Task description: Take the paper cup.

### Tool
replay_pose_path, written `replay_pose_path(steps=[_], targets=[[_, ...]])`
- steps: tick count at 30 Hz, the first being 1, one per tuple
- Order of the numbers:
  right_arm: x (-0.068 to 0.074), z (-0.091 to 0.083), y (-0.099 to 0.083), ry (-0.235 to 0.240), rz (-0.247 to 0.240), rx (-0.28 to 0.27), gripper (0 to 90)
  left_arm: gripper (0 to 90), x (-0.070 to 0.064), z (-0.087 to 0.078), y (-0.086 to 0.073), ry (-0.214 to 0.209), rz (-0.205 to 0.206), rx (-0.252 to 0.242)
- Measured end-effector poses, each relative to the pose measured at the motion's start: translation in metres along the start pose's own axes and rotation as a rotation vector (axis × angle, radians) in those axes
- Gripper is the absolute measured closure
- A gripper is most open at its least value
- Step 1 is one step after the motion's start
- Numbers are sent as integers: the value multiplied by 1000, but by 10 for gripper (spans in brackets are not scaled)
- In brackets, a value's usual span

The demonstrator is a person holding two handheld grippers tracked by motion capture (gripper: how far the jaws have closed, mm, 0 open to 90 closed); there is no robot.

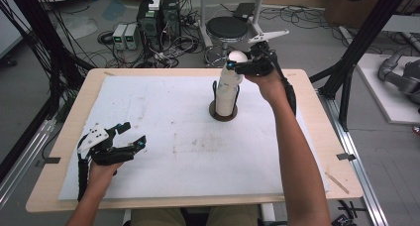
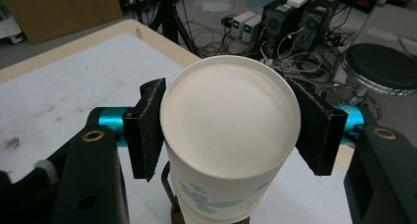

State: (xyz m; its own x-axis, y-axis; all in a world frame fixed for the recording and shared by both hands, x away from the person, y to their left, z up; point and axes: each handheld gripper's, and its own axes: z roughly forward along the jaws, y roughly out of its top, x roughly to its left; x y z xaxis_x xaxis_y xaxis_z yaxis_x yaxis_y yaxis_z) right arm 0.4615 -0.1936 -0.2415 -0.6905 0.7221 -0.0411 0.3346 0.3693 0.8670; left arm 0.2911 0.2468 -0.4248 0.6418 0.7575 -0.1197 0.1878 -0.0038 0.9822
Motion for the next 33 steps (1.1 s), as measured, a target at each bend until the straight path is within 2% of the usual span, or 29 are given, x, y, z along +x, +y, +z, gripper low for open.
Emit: replay_pose_path(steps=[9, 16, 21, 22, 24, 33], targets=[[-5, -49, 0, -10, -11, -68, 366, 175, -1, 0, 0, -3, 1, -3], [10, -71, -16, -4, -80, -41, 366, 174, -1, 0, 0, -3, 3, -3], [22, -77, -35, 10, -101, -16, 366, 175, -1, -2, 0, -2, 1, -9], [22, -77, -35, 10, -101, -16, 366, 175, -1, -2, 0, -2, 1, -9], [27, -76, -48, 27, -92, -8, 366, 174, -1, -2, 0, -2, 4, -10], [42, -61, -82, 88, -79, 33, 366, 174, 0, -6, 0, 9, 11, -14]])
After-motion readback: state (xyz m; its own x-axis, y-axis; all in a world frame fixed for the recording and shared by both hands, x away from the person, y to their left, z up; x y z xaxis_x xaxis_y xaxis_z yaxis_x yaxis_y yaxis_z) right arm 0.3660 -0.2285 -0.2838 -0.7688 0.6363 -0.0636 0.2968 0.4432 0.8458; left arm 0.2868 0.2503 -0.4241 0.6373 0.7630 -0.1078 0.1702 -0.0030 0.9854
